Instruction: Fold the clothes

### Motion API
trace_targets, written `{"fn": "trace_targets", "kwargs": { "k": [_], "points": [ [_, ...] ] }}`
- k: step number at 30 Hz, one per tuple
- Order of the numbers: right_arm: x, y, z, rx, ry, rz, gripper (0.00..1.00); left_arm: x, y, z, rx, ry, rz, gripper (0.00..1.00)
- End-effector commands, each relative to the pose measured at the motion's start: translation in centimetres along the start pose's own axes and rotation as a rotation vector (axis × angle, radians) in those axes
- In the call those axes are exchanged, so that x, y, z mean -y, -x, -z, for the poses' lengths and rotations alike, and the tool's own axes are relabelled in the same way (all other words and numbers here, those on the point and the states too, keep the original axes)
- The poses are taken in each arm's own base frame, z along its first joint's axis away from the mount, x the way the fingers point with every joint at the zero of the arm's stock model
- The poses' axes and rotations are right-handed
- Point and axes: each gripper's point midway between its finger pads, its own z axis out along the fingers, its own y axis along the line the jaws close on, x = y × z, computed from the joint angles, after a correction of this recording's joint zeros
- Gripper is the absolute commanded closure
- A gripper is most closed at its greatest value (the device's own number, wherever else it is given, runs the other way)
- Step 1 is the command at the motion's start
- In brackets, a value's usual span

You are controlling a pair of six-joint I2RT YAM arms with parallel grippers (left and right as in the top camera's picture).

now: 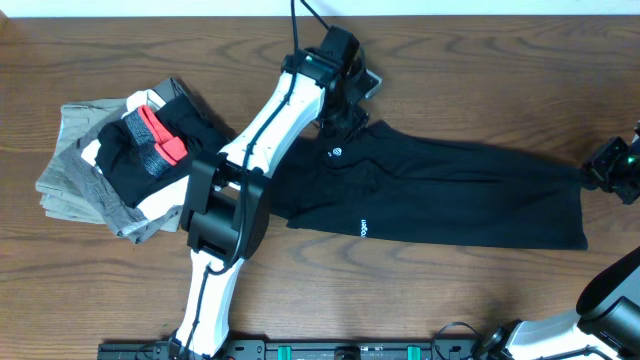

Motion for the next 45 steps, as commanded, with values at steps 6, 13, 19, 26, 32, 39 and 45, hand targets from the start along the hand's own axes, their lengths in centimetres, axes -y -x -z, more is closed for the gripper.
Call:
{"fn": "trace_targets", "kwargs": {
  "k": [6, 13, 19, 26, 32, 39, 45],
  "points": [
    [-0.5, 0.8, 1.2, 0.040, 0.017, 0.028, 0.99, 0.6, -2.1, -1.2, -0.049, -0.020, -0.054, 0.52],
    [-0.5, 0.8, 1.2, 0.041, 0.017, 0.028, 0.99, 0.6, -2.3, -1.6, -0.049, -0.015, -0.056, 0.91],
    [-0.5, 0.9, 1.2, 0.044, 0.017, 0.028, 0.99, -0.4, -0.9, 0.6, -0.019, 0.063, -0.049, 0.94],
    [-0.6, 1.0, 1.2, 0.048, 0.018, 0.030, 0.99, -0.5, -0.2, 5.4, 0.021, 0.139, -0.056, 0.94],
    [-0.6, 1.0, 1.2, 0.048, 0.018, 0.030, 0.99, -0.5, -1.5, 3.6, -0.033, 0.123, -0.046, 0.49],
    [-0.5, 0.9, 1.2, 0.047, 0.018, 0.029, 0.99, -1.2, -3.0, -0.3, -0.108, 0.101, -0.032, 0.45],
    [-0.5, 0.9, 1.2, 0.046, 0.018, 0.029, 0.99, -1.6, -3.9, -2.3, -0.145, 0.091, -0.023, 0.50]
  ]
}}
